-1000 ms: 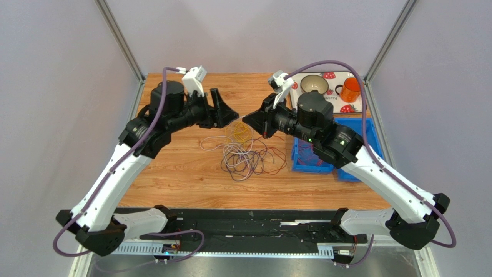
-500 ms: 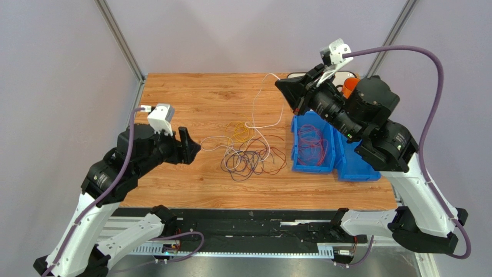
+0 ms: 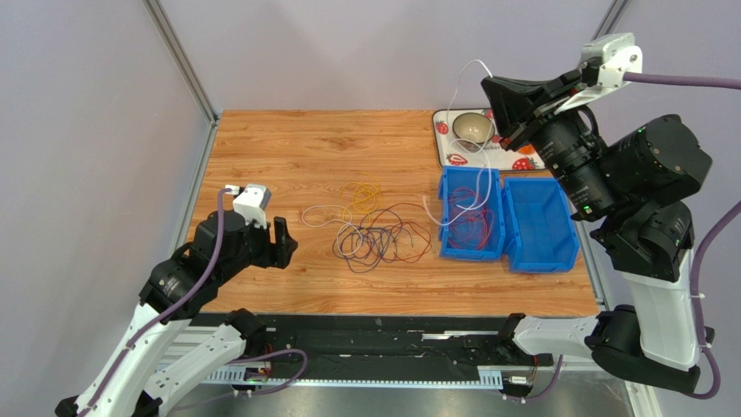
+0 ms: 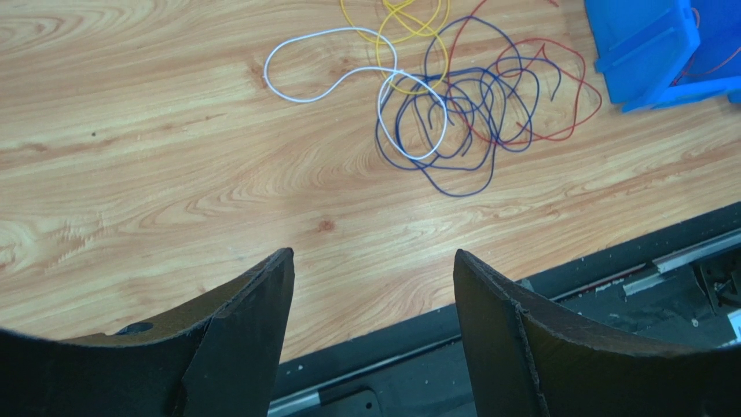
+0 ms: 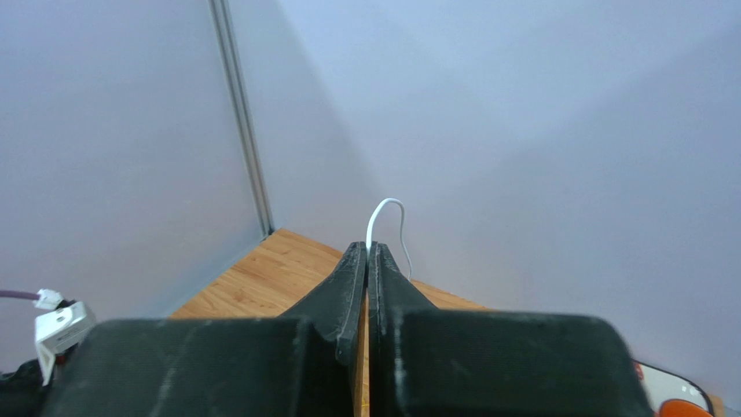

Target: Untangle the cables

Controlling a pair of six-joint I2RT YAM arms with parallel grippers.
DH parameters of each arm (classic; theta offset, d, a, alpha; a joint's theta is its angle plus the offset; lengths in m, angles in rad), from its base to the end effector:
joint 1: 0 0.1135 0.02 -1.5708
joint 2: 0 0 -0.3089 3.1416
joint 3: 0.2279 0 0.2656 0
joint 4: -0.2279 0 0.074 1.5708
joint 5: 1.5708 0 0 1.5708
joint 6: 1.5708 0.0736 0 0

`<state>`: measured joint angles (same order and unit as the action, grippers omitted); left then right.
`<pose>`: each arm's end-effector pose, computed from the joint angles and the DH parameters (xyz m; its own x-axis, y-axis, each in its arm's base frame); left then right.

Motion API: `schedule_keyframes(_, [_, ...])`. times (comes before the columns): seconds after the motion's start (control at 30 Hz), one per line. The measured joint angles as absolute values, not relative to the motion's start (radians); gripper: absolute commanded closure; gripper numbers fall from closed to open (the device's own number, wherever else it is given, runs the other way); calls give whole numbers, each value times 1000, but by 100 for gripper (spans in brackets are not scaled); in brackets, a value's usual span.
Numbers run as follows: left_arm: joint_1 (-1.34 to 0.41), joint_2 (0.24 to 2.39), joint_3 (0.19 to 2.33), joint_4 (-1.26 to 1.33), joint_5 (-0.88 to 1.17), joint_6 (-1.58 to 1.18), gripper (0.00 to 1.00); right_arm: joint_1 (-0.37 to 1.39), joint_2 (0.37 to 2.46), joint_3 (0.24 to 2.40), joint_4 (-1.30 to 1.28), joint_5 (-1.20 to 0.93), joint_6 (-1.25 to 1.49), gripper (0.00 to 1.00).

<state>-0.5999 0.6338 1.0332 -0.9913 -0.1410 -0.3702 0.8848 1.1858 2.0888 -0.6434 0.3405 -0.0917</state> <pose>0.0950 -0.0524 0.3704 -0.5967 -0.0258 -0.8020 0.2647 0.9372 -0.2272 0.1176 0.1049 0.6769 0.2100 0.1203 -0.9703 -0.5078 0.8615 -0.0031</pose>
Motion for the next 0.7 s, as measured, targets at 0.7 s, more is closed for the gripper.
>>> schedule_keyframes(0.7, [-600,523,912,-878,-149,-374,25,790,1095,1764,-554,508,-229,100])
